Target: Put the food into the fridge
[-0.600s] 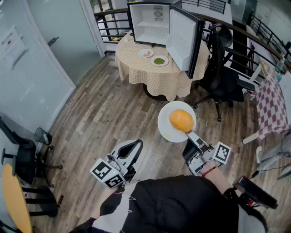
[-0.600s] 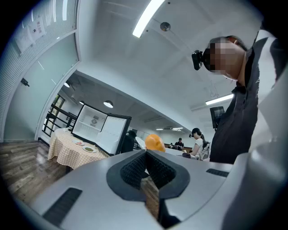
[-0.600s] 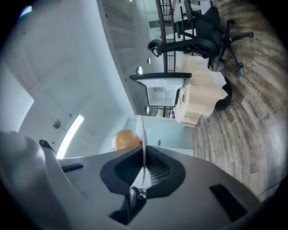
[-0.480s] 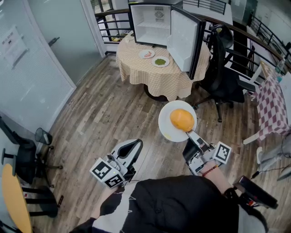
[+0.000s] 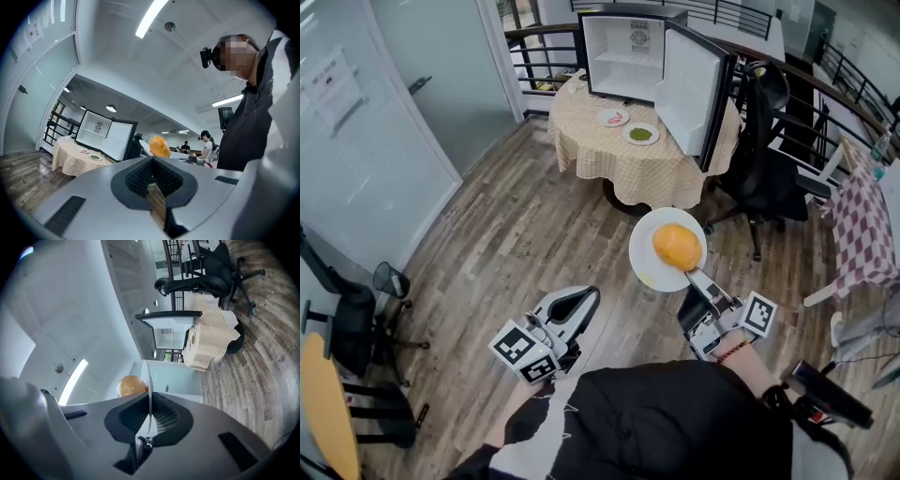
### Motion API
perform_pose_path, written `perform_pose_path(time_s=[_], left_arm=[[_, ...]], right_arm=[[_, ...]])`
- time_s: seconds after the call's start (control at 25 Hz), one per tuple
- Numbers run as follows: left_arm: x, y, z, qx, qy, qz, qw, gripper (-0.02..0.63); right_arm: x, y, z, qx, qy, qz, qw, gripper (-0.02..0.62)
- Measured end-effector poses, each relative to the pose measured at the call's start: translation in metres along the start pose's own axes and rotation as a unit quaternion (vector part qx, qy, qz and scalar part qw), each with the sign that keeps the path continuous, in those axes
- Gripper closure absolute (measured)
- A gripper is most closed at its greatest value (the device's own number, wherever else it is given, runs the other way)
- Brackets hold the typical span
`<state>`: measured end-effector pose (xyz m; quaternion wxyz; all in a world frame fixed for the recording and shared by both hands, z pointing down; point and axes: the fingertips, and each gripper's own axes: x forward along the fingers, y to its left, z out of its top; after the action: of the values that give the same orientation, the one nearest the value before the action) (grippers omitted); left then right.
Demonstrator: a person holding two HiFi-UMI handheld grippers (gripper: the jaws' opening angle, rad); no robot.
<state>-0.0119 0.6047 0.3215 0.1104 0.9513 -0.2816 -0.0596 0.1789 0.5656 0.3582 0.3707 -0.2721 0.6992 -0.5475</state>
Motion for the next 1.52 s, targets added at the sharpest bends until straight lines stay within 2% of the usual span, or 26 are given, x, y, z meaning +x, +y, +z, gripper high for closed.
perform_pose_path(time_s=[0.2,0.36,0.52,0.64,0.88,1.2,1.36,1.52], left_arm=[[0.016,0.01,-0.001,0.005,0.018,0.026,0.9995,0.592],[0.024,0.034,0.004,0.032,0.02,0.059,0.9975,0.591],[0.039,0.061,0.006,0.034,0.023,0.056,0.9976,0.592],[0.049,0.092,0.005,0.035,0.036,0.073,0.996,0.592],[0.09,0.155,0.023,0.013,0.026,0.072,0.997,0.592],[0.153,0.243,0.037,-0.019,0.011,0.091,0.9956,0.592],[0.185,0.269,0.043,-0.017,0.014,0.076,0.9969,0.592],[0.203,0.296,0.045,-0.016,0.014,0.08,0.9965,0.592]], right_arm=[[0.011,-0.01,-0.006,0.025,0.005,0.002,1.0,0.574],[0.035,-0.022,-0.01,0.029,0.014,-0.017,0.999,0.574],[0.061,-0.039,0.003,0.031,0.01,-0.03,0.999,0.574],[0.087,-0.055,0.013,0.041,0.011,-0.038,0.998,0.574],[0.16,-0.074,0.055,0.044,0.025,-0.042,0.998,0.574],[0.255,-0.097,0.119,0.041,0.044,-0.033,0.998,0.574],[0.289,-0.117,0.146,0.041,0.05,-0.047,0.997,0.574],[0.315,-0.127,0.167,0.042,0.042,-0.045,0.997,0.574]])
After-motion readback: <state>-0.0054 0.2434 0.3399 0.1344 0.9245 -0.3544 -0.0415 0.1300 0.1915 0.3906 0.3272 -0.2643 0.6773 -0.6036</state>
